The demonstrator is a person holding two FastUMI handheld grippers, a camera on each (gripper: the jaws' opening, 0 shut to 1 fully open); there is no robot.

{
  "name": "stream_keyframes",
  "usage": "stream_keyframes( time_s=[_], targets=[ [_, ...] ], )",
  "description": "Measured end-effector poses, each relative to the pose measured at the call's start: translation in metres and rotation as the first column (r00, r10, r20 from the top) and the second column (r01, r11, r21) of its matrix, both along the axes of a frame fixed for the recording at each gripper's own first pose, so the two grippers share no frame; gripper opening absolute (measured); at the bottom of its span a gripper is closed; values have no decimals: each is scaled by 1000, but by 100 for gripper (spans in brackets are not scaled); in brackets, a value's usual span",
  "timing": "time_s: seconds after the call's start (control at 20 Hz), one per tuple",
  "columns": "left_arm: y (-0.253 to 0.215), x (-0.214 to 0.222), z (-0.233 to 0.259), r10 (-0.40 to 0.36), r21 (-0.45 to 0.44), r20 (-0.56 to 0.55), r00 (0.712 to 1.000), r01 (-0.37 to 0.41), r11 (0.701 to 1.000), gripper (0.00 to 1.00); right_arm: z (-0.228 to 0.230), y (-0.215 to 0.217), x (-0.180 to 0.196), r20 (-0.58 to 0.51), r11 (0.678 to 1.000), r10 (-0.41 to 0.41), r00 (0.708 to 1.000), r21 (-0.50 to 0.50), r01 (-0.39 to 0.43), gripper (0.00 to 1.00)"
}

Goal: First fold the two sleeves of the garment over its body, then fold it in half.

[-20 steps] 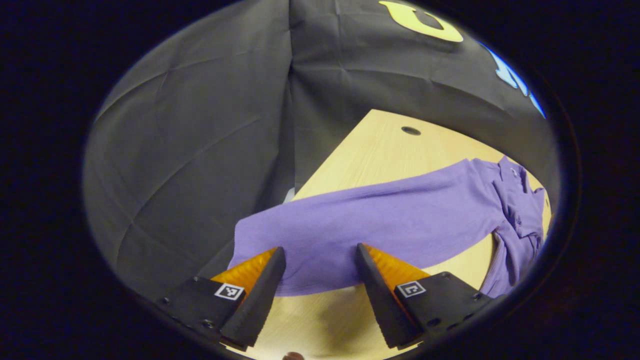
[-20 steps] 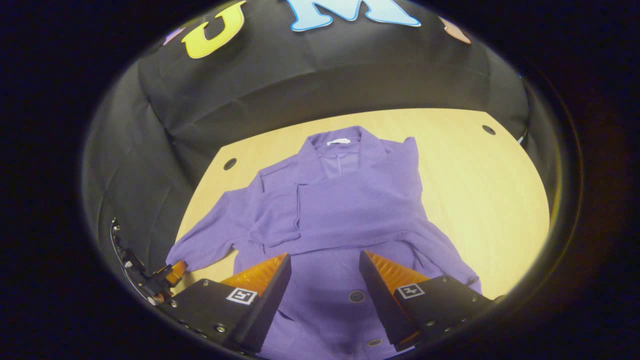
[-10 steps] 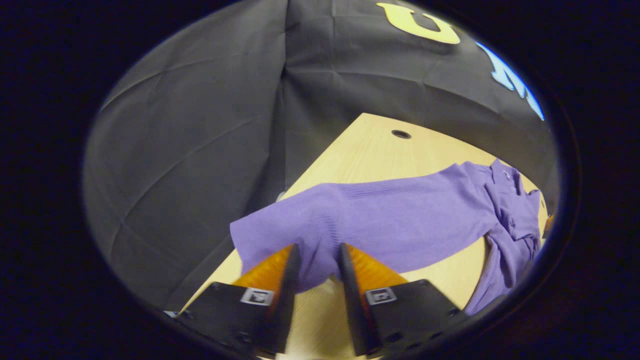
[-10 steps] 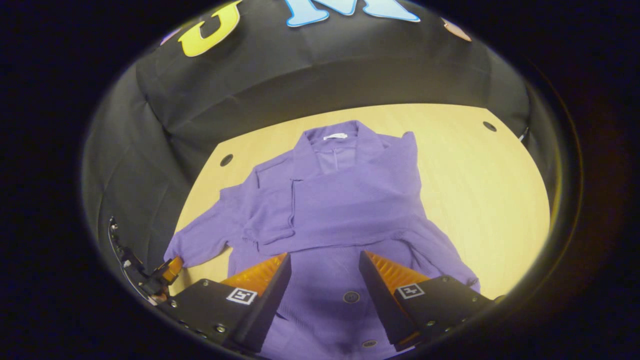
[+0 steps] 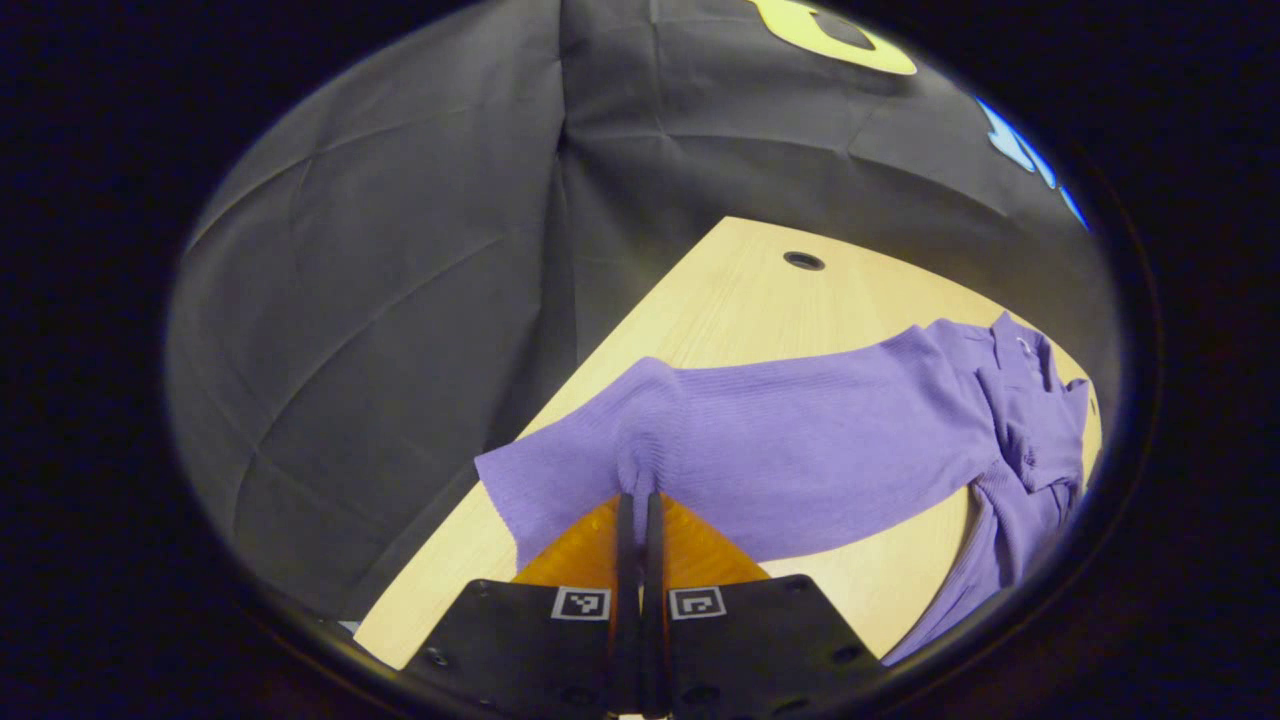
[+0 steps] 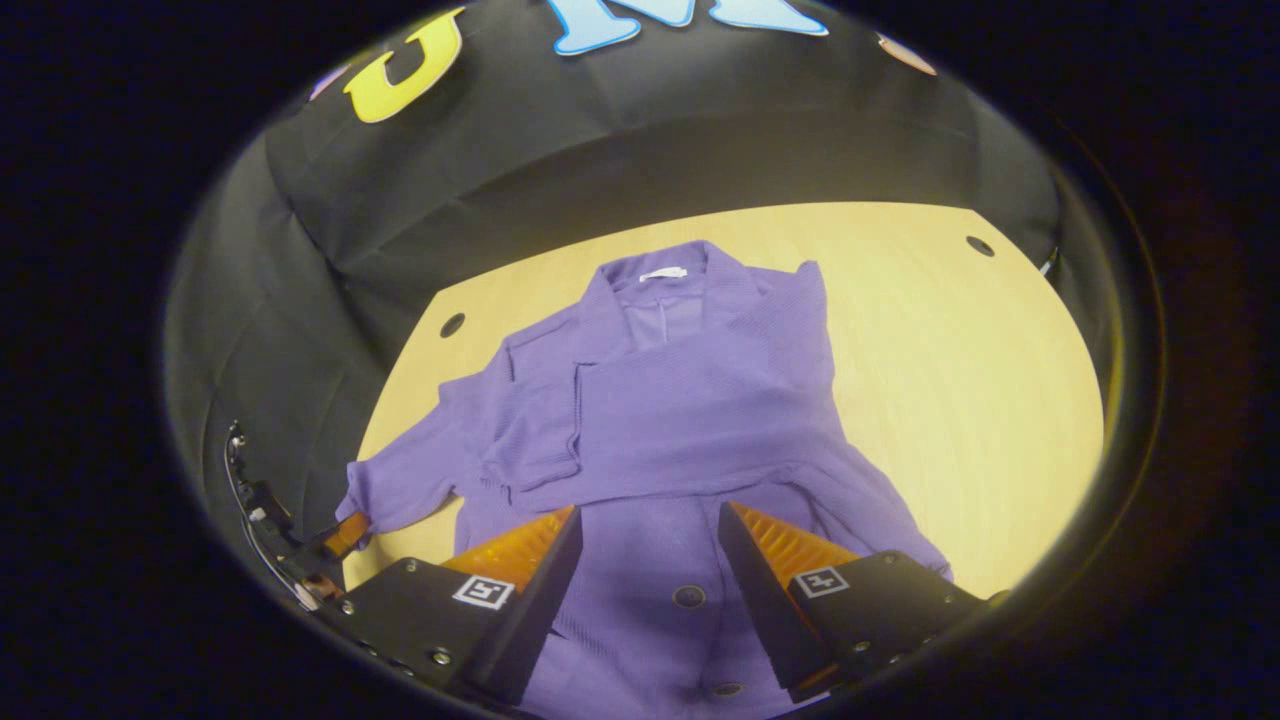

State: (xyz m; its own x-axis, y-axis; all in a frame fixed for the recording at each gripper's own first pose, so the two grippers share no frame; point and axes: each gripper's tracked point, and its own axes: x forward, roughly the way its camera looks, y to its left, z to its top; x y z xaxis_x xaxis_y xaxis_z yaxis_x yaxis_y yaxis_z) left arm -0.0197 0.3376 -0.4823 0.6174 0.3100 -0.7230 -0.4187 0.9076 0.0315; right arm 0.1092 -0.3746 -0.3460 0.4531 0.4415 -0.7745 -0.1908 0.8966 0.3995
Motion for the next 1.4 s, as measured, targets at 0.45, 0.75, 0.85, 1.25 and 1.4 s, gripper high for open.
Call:
stream_keyframes(
  time_s=[0.45,0.75,0.85,1.25,1.4],
  targets=[
    [-53,62,63,-72,-9,123,990,74,997,7,-3,-41,-5,-13,999,-52,999,13,53,86],
    [-140,117,97,-207,-10,184,961,212,977,7,-13,-82,-29,-42,995,-98,994,12,98,86],
    [-174,132,104,-253,-10,196,947,260,965,7,-17,-99,-39,-57,993,-119,991,12,120,86],
    [-320,174,134,-425,-5,256,868,441,897,7,-33,-164,-67,-102,978,-209,973,4,211,86],
    [-381,182,135,-491,-18,265,830,513,858,7,-39,-184,-74,-116,969,-245,963,5,247,86]
  ],
)
